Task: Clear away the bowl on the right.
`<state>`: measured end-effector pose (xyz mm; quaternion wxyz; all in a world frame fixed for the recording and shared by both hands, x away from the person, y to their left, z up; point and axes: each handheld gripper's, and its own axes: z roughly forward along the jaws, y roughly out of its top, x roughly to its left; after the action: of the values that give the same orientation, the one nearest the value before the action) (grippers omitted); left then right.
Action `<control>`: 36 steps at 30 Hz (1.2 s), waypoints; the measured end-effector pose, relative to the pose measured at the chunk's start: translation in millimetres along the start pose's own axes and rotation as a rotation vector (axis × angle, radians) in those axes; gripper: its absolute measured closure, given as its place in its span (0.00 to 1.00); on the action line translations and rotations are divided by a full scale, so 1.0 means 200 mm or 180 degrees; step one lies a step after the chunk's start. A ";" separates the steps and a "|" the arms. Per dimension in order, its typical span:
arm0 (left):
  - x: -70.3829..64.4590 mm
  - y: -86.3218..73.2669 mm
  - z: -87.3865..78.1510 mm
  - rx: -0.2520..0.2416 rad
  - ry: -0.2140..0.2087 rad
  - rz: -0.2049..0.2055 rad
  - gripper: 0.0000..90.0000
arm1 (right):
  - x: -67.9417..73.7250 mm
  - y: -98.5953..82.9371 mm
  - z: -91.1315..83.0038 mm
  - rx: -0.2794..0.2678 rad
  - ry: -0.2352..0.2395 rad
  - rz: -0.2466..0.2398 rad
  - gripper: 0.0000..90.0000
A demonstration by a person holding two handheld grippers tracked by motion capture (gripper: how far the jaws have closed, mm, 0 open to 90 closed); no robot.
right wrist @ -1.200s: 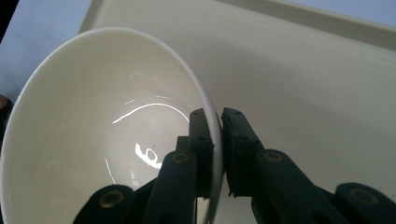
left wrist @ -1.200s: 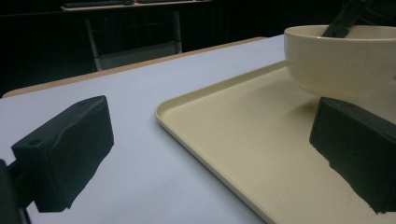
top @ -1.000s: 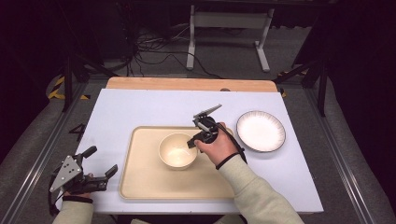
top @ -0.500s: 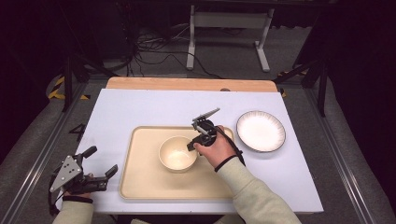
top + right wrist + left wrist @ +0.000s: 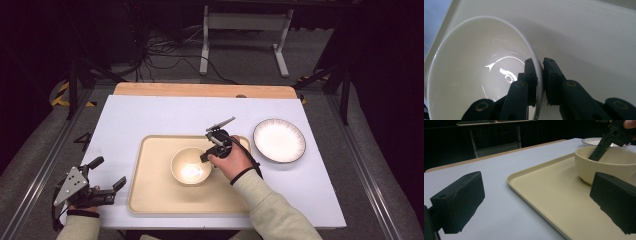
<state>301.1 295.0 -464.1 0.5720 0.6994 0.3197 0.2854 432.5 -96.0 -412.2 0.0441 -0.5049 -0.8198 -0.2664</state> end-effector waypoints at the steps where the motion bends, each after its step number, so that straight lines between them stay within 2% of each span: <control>1: 0.00 0.00 0.00 0.0002 -0.0002 0.0001 0.00 | 0.00 0.00 0.00 -0.0017 0.0020 -0.0005 0.90; 4: 0.00 0.00 0.00 0.0002 -0.0001 0.0001 0.00 | -0.02 -0.01 -0.01 -0.0071 0.0126 0.0013 0.85; 12: 0.00 0.00 0.00 -0.0001 0.0005 -0.0012 0.00 | -0.03 -0.03 -0.04 -0.0309 0.0101 -0.0168 0.73; 19: 0.00 0.00 0.00 0.0004 0.0000 -0.0001 0.00 | -0.05 -0.05 -0.12 -0.0594 0.0099 -0.0307 0.68; 28: 0.00 0.00 0.00 0.0009 0.0004 0.0008 0.00 | -0.05 -0.11 -0.20 -0.1040 0.0181 -0.0671 0.60; 36: 0.00 0.00 0.00 0.0015 0.0001 0.0001 0.00 | -0.06 -0.16 -0.26 -0.1497 0.0088 -0.1048 0.50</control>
<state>301.6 294.4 -464.0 0.5703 0.7007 0.3204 0.2849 400.9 -141.4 -384.1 -0.1068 -0.3577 -0.8058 -0.4597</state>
